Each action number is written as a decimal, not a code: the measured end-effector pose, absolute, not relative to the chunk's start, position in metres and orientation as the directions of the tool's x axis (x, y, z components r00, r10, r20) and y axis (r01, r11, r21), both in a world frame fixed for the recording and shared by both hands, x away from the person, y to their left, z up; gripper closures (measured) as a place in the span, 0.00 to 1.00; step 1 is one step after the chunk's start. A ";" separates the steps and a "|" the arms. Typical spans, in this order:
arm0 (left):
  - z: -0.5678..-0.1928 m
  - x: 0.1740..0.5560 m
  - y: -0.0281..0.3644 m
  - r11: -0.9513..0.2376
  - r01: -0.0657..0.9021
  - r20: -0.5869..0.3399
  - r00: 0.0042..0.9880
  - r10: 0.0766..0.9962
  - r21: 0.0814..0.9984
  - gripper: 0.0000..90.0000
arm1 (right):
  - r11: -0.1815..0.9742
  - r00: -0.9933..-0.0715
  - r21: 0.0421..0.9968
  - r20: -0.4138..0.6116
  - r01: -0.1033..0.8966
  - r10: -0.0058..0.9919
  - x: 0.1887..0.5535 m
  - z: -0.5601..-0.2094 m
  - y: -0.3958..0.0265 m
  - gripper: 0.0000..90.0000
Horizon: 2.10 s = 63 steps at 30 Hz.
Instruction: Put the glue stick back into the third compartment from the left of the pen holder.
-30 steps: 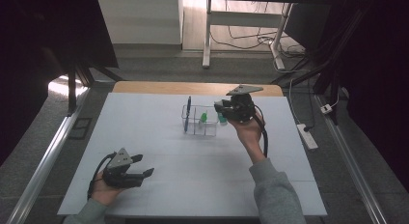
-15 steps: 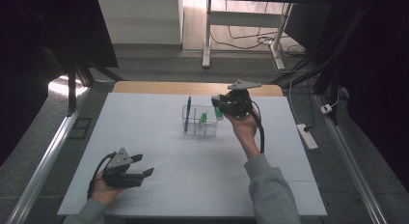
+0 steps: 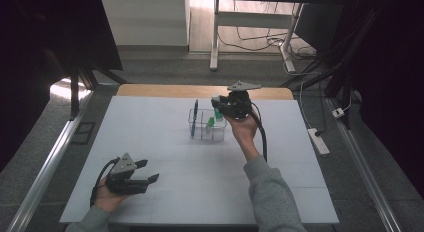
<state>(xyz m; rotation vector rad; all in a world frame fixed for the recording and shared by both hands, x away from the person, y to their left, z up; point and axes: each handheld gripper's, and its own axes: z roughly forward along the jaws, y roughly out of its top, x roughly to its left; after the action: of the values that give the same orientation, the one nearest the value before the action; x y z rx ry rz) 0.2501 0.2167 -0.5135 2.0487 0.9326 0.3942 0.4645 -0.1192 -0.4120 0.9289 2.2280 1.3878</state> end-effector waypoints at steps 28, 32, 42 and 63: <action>-0.514 0.251 0.216 -0.384 0.478 -0.051 0.675 0.736 0.790 0.35 | 0.345 -0.735 0.872 0.024 0.346 0.677 0.449 -0.418 -0.147 0.54; -0.514 0.251 0.217 -0.381 0.480 -0.052 0.673 0.738 0.790 0.35 | 0.353 -0.747 0.870 0.027 0.345 0.664 0.443 -0.421 -0.154 0.54; -0.513 0.251 0.218 -0.369 0.480 -0.063 0.671 0.738 0.796 0.35 | 0.397 -0.774 0.850 0.018 0.345 0.632 0.422 -0.427 -0.172 0.53; -0.513 0.250 0.219 -0.362 0.482 -0.067 0.668 0.741 0.798 0.35 | 0.445 -0.804 0.812 0.049 0.378 0.593 0.367 -0.455 -0.226 0.50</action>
<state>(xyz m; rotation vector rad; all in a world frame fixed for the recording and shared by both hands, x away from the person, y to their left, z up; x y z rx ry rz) 0.2499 0.2189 -0.5128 2.0319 0.9451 0.3871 0.3672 -0.2257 -0.4551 0.8425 2.4551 1.2868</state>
